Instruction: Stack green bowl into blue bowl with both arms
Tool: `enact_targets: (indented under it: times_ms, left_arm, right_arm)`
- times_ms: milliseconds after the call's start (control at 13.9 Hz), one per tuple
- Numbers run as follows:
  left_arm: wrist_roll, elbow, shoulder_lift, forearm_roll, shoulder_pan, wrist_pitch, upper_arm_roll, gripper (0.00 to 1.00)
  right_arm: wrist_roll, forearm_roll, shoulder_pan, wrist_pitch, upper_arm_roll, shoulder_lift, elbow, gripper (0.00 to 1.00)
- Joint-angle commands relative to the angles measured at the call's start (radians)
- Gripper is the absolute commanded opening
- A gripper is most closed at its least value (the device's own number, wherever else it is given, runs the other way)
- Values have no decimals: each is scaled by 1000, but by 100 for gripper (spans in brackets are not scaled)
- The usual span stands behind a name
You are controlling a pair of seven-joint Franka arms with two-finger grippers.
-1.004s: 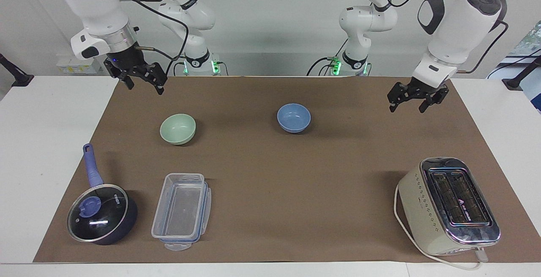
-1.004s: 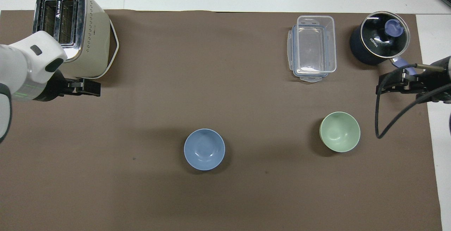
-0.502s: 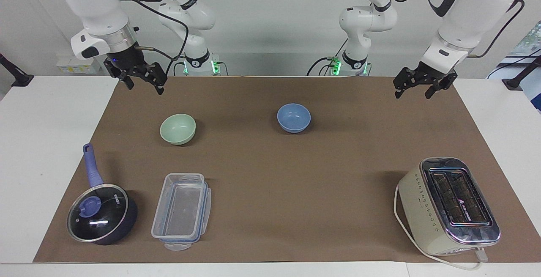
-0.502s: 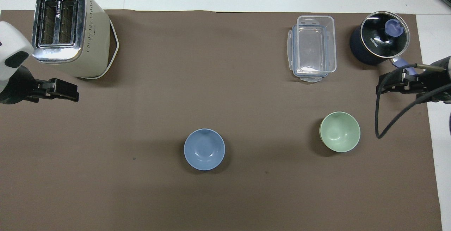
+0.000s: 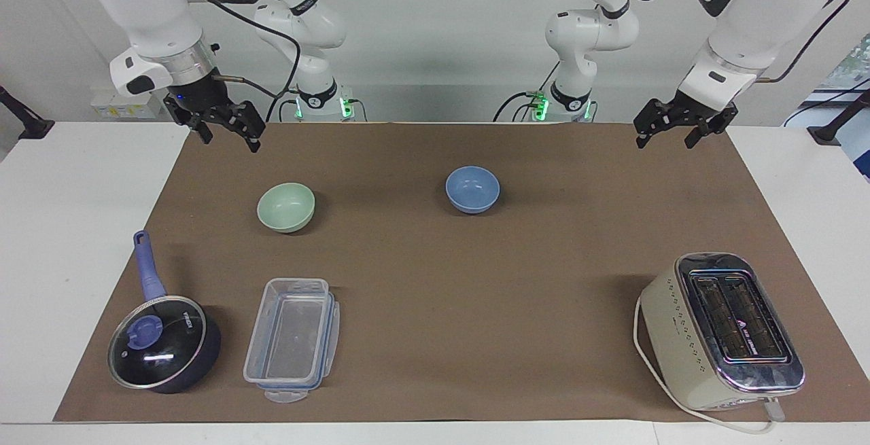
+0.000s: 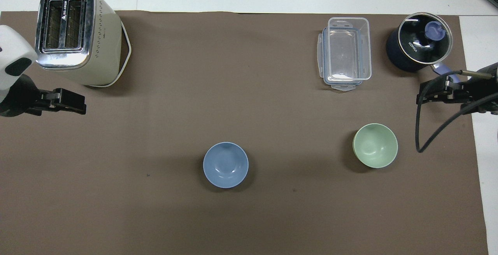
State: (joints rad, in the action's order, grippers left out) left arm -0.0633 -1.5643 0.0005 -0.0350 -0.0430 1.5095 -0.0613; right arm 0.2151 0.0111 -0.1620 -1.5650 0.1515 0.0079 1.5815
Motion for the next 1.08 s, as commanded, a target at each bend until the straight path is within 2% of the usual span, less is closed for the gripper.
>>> enact_targets:
  times_ms: [0, 215, 430, 717, 1004]
  left_arm:
    - [13, 58, 36, 15, 3, -31, -2, 100]
    - [14, 55, 33, 9, 3, 8, -3, 100]
    - [25, 53, 32, 15, 0, 5, -2, 100]
    - [40, 63, 33, 14, 6, -26, 0, 100]
    - [34, 53, 21, 10, 6, -9, 0, 100]
  right_arm:
    - [-65, 3, -17, -64, 6, -60, 115, 100]
    - [-112, 3, -28, -111, 5, -66, 211, 100]
    - [-183, 3, -57, -248, 5, -80, 371, 100]
    - [-256, 3, -105, -476, 5, -57, 573, 100]
    - [-281, 3, -105, -637, 5, -6, 690, 100]
